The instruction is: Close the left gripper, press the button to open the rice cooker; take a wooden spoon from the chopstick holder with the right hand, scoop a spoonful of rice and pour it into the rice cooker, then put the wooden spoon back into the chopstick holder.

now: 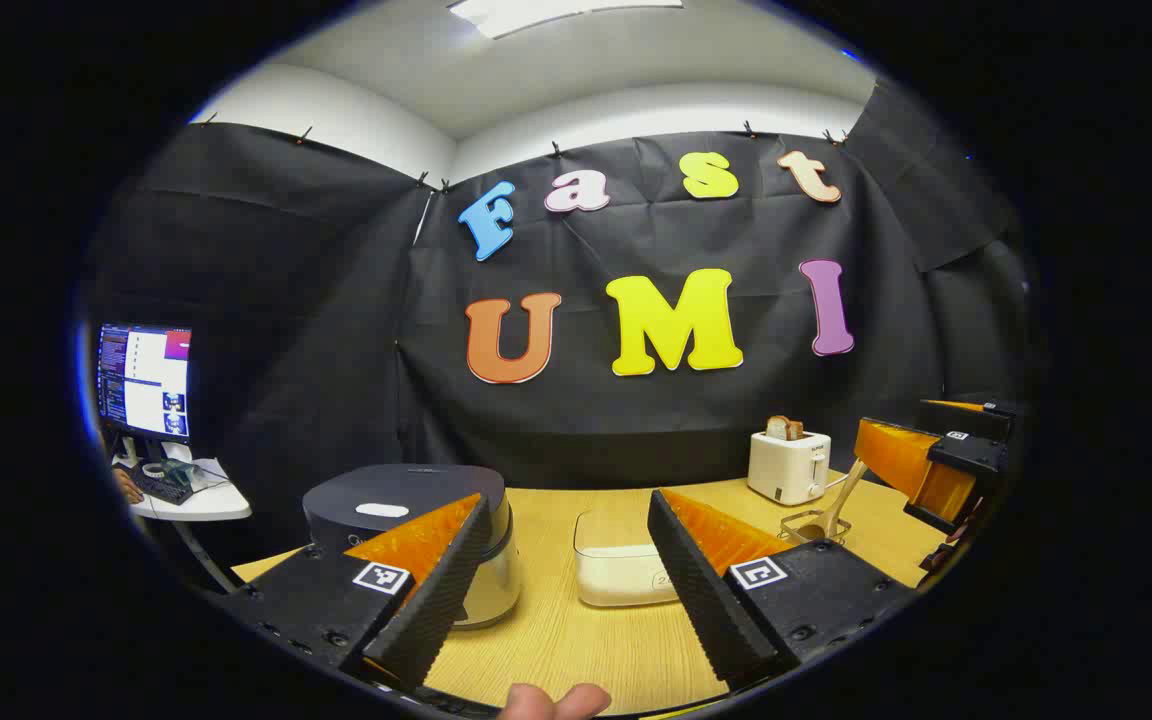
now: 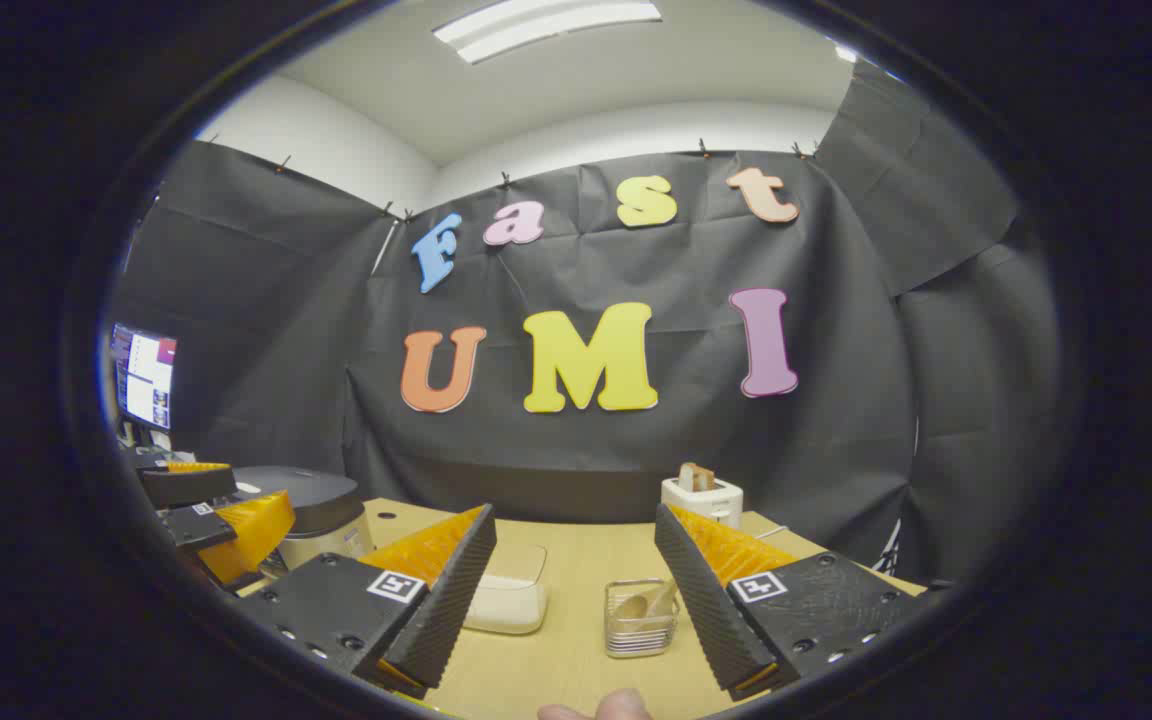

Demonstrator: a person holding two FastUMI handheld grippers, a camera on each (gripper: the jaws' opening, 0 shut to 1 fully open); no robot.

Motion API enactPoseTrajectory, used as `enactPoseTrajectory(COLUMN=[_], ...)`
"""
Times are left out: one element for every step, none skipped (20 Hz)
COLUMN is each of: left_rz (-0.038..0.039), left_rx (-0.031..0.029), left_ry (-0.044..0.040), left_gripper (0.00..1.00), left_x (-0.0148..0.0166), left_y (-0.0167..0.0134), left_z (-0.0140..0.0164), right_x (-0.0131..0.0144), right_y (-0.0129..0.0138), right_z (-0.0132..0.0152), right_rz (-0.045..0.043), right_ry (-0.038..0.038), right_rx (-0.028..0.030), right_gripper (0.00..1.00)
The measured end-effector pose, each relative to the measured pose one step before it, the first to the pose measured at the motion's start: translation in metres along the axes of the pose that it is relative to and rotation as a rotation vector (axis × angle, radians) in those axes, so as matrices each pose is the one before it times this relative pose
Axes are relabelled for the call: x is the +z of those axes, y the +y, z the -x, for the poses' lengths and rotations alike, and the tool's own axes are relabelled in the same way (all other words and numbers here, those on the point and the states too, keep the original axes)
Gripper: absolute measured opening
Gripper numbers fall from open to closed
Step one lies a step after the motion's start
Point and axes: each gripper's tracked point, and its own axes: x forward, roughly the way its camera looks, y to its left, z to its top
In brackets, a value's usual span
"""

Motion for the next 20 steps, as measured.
enactPoseTrajectory(left_rz=[-0.00042,0.00139,0.00369,0.00461,0.00389,0.00406,0.00350,0.00253,0.00065,-0.00038,-0.00011,0.00205,0.00264,0.00130,-0.00051,-0.00287,-0.00292,-0.00164,-0.00337,-0.00303], left_rx=[0.00157,0.00129,-0.00077,-0.00129,0.00080,0.00203,0.00183,0.00039,-0.00024,0.00080,-0.00036,0.00075,0.00120,0.00133,0.00084,0.00237,0.00122,-0.00079,-0.00191,0.00392], left_ry=[0.00161,0.00228,0.00392,0.00117,-0.00017,0.00015,0.00285,0.00198,0.00595,0.00488,0.00302,-0.00146,-0.00051,-0.00143,-0.00045,0.00442,0.00663,0.00012,0.00207,0.00174], left_gripper=[1.00,1.00,1.00,1.00,1.00,1.00,1.00,1.00,1.00,1.00,1.00,1.00,1.00,1.00,1.00,1.00,1.00,1.00,1.00,1.00], left_x=[-0.00043,-0.00037,-0.00091,-0.00014,0.00004,0.00015,-0.00077,-0.00067,-0.00181,-0.00071,-0.00010,0.00035,0.00045,-0.00002,0.00006,-0.00026,-0.00228,-0.00073,0.00020,-0.00115], left_y=[0.00042,0.00089,0.00024,0.00022,0.00133,0.00131,-0.00010,-0.00016,-0.00003,-0.00004,0.00021,0.00000,0.00079,-0.00040,-0.00024,-0.00050,0.00059,-0.00067,-0.00107,-0.00051], left_z=[-0.00045,-0.00043,0.00018,-0.00041,-0.00016,0.00077,0.00003,-0.00017,-0.00133,0.00043,-0.00010,0.00015,-0.00012,0.00010,0.00032,0.00016,-0.00056,0.00025,-0.00108,0.00019], right_x=[0.00090,-0.00079,0.00033,-0.00057,0.00172,-0.00018,0.00056,-0.00013,0.00037,-0.00028,0.00227,0.00225,0.00211,-0.00046,-0.00052,-0.00201,-0.00076,-0.00199,-0.00108,-0.00108], right_y=[0.00056,-0.00274,-0.00126,0.00128,-0.00039,-0.00010,-0.00027,-0.00346,-0.00181,-0.00072,0.00015,0.00162,0.00103,-0.00005,-0.00164,-0.00167,-0.00213,-0.00252,-0.00355,-0.00181], right_z=[-0.00021,0.00016,-0.00070,0.00074,-0.00021,-0.00019,0.00004,-0.00030,-0.00048,0.00019,-0.00036,0.00086,0.00140,-0.00004,-0.00004,0.00078,-0.00002,-0.00210,-0.00147,-0.00182], right_rz=[0.00465,0.00586,0.00481,-0.00135,-0.00405,-0.00103,0.00215,0.00370,0.00597,0.00428,0.00190,0.00028,0.00234,0.00465,0.00274,0.00043,-0.00224,-0.00275,-0.00367,-0.00340], right_ry=[-0.00202,-0.00143,0.00106,-0.00086,-0.00124,-0.00045,-0.00196,-0.00391,-0.00040,0.00068,-0.00484,-0.00840,-0.00663,-0.00301,0.00019,0.00456,0.00346,0.00526,0.00215,0.00164], right_rx=[0.00237,-0.00511,-0.00182,-0.00014,0.00028,0.00117,-0.00122,-0.00440,-0.00628,-0.00402,0.00196,0.00260,0.00484,0.00248,-0.00128,-0.00314,-0.00247,-0.00603,-0.00377,-0.00084], right_gripper=[0.95,0.95,0.95,0.95,0.95,0.95,0.95,0.95,0.95,0.95,0.95,0.95,0.95,0.96,0.96,0.95,0.95,0.95,0.95,0.95])
